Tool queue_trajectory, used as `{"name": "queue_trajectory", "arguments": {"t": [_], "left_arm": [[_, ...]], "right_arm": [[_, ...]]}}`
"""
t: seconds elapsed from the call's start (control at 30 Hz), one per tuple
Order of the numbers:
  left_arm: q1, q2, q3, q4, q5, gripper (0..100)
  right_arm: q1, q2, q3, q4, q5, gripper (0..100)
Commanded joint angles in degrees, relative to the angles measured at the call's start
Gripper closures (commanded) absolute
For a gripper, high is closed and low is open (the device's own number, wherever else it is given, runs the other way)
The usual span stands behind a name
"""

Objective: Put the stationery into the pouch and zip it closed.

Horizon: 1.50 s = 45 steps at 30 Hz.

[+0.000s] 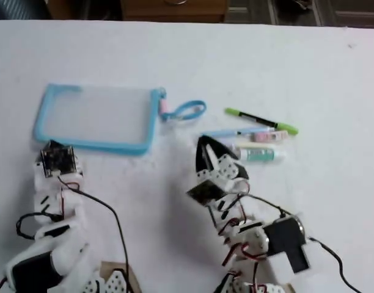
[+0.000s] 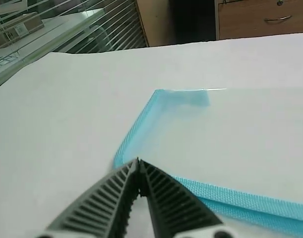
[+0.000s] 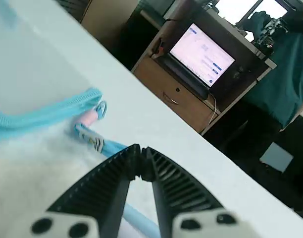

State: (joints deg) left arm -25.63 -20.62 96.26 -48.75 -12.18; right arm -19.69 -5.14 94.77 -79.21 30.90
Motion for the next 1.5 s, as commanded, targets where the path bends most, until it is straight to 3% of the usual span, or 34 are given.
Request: {"name": "queue_trajectory", "arguments": {"t": [0.0,0.17,0.27,0.37,0.47,0.6,0.8,0.87,0.93,1.13,1.23,1.47], "left_arm": [[0.4,0.13,-0.26,-0.7,-0.09,98],[0.31,0.13,-0.26,-0.79,-0.09,98],[0.22,0.13,-0.26,-0.88,-0.09,98],[0.22,0.13,-0.26,-0.88,-0.09,98],[0.22,0.13,-0.26,-0.88,-0.09,98],[0.22,0.13,-0.26,-0.88,-0.09,98],[0.22,0.13,-0.26,-0.88,-0.09,98],[0.13,0.13,-0.26,-0.88,-0.09,98],[0.13,0.13,-0.26,-0.88,-0.09,98],[0.22,0.13,-0.26,-0.88,-0.09,98],[0.22,0.13,-0.26,-0.88,-0.09,98],[0.13,0.13,-0.35,-0.7,-0.09,98]], "right_arm": [[-2.77,-6.9,0.18,8.04,-8.26,97.4],[-6.99,-24.4,-4.22,38.2,-8.62,97.4],[-5.14,-37.14,-21.01,67.91,-14.59,97.4],[-5.32,-39.78,-44.48,102.37,-19.25,93.3],[-6.11,-35.21,-54.95,120.75,-16.88,82.7],[-4.97,-27.12,-57.67,125.14,-14.33,73.4],[-2.59,-14.02,-67.96,130.07,-13.89,78.1],[-1.36,-10.33,-71.82,130.24,-10.64,79.5],[-1.01,-6.2,-74.81,130.07,-1.32,78.3],[-1.36,4.88,-76.31,130.68,37.01,71.6],[-1.19,5.32,-76.04,131.12,48.7,74.8],[-2.42,2.33,-76.22,129.19,41.93,82.8]]}}
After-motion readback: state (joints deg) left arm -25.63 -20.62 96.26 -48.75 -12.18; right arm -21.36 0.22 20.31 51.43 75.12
